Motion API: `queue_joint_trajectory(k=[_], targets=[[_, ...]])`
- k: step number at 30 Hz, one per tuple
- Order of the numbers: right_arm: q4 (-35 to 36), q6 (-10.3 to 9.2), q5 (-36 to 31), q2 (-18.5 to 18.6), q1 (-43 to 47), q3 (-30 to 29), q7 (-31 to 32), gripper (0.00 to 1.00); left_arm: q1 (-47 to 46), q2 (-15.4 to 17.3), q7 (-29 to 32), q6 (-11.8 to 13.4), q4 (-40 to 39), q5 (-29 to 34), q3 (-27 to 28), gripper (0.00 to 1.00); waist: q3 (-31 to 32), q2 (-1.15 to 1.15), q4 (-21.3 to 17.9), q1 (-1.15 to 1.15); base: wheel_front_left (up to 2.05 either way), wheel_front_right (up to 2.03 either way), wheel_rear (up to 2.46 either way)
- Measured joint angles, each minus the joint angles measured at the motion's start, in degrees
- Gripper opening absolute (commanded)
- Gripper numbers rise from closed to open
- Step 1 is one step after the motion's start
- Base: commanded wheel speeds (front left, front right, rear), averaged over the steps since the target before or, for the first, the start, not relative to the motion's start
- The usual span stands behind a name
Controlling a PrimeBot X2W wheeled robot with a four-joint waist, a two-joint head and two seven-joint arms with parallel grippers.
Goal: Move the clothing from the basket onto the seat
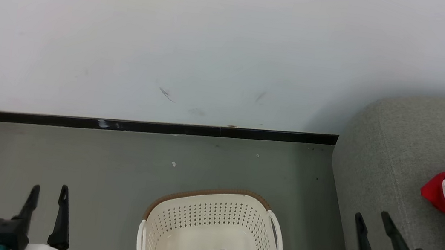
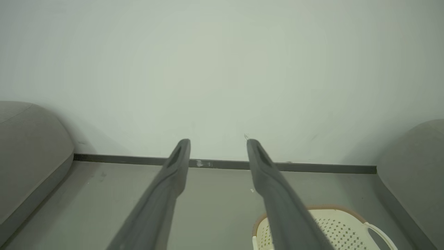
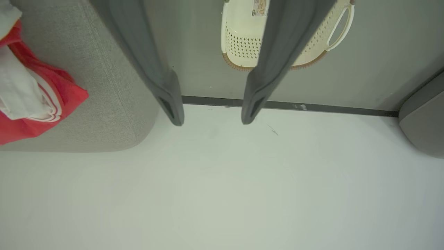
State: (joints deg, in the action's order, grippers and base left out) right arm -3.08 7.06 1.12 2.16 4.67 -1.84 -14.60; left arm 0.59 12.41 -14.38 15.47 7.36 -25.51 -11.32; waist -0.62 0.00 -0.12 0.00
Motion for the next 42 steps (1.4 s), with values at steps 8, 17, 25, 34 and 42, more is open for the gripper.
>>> queue_joint_trajectory(k=[8,17,25,34,42], targets=[[-3.03,0.0,0.93,-0.79,2.09,0.91,0.04,0.0,1.76,-2.83,0.29,-0.33,2.72,-1.14,-0.9,0.0,-0.01,0.0,-0.01,0.0,0.0,0.0,0.0],[-1.35,0.0,8.09,-0.78,2.83,2.56,0.04,0.0,1.76,-3.35,2.09,-1.6,2.58,-8.14,0.48,0.0,0.02,0.0,-0.05,0.0,0.0,0.0,0.0],[-1.23,-0.01,16.84,-0.78,3.2,2.33,0.85,0.0,1.75,-3.75,3.77,-3.05,2.32,-12.49,1.63,0.0,0.09,0.0,0.0,0.04,0.0,0.0,0.0],[-1.81,0.0,26.04,-0.58,2.98,1.21,2.85,0.0,1.68,-4.72,5.48,-4.75,2.23,-18.47,3.14,0.0,0.36,0.0,0.06,0.37,0.0,0.0,0.0],[-2.91,-0.01,33.93,0.25,1.71,1.05,4.56,0.0,1.51,-5.21,7.27,-6.19,2.22,-23.72,4.44,0.0,0.63,0.0,0.09,0.5,0.0,0.0,0.0]])
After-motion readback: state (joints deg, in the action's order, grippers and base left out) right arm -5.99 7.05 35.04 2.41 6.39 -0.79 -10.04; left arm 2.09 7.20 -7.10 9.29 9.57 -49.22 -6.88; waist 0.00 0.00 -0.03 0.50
